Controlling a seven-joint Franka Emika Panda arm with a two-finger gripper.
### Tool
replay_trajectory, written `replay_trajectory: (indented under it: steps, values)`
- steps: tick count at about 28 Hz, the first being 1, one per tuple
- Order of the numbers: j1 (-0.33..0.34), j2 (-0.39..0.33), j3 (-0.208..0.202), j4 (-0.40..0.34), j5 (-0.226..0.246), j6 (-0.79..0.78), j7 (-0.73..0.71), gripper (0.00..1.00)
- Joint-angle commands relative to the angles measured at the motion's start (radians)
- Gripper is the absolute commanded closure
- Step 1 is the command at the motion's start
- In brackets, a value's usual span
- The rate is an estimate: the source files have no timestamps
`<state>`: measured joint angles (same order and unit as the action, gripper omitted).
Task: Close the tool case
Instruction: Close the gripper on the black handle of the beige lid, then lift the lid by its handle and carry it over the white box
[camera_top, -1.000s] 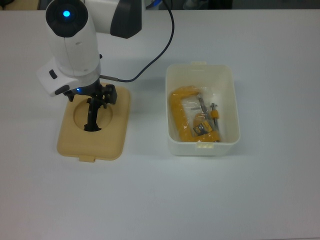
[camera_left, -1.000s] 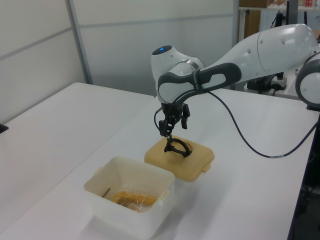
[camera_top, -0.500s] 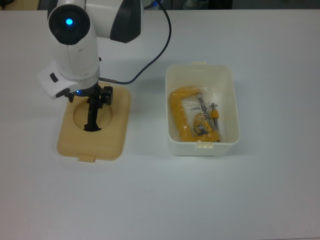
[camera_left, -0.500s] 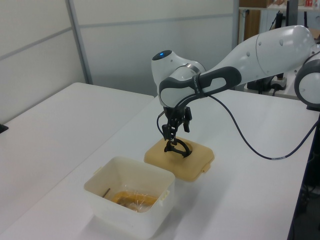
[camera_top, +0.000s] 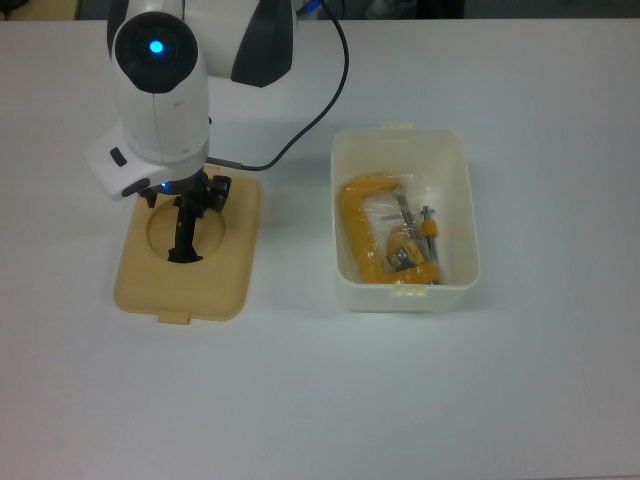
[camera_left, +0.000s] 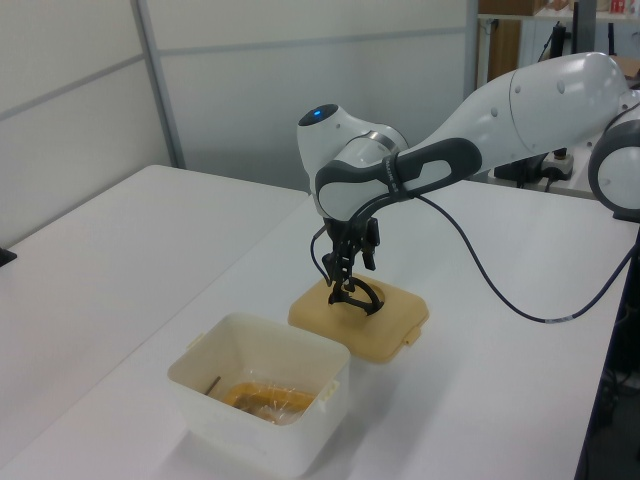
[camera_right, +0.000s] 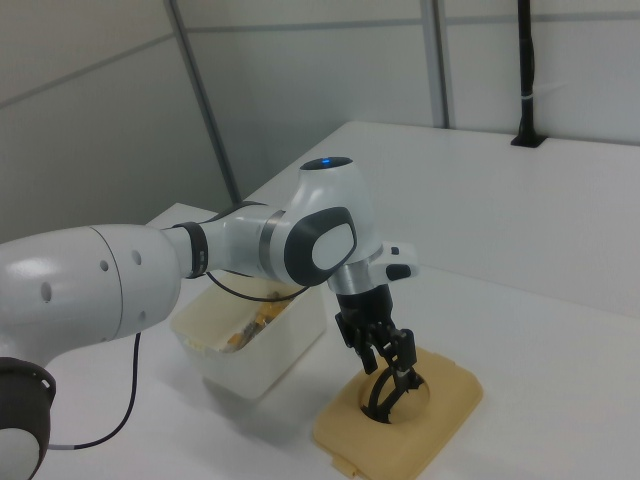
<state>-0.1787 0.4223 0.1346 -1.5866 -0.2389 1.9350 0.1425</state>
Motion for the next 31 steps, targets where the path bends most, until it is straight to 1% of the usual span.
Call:
replay_trajectory:
  steps: [1,5,8,10,13,14,17,27,31]
  values:
    - [0.002,0.003,0.005,-0.026,-0.028,0.029,0.031,0.36]
    - [0.002,0.007,0.01,-0.026,-0.042,0.029,0.035,0.37]
    - [0.002,0.007,0.01,-0.026,-0.042,0.029,0.035,0.41]
    - [0.002,0.013,0.011,-0.026,-0.043,0.029,0.035,0.5]
    - [0.002,0.015,0.02,-0.024,-0.043,0.029,0.035,0.68]
    - [0.001,0.016,0.025,-0.024,-0.046,0.029,0.037,0.8]
    - [0.001,0.016,0.03,-0.023,-0.048,0.029,0.051,1.0]
    - [0.001,0.016,0.033,-0.016,-0.05,0.029,0.063,1.0]
    - [-0.002,0.009,0.033,-0.007,-0.043,0.021,0.052,1.0]
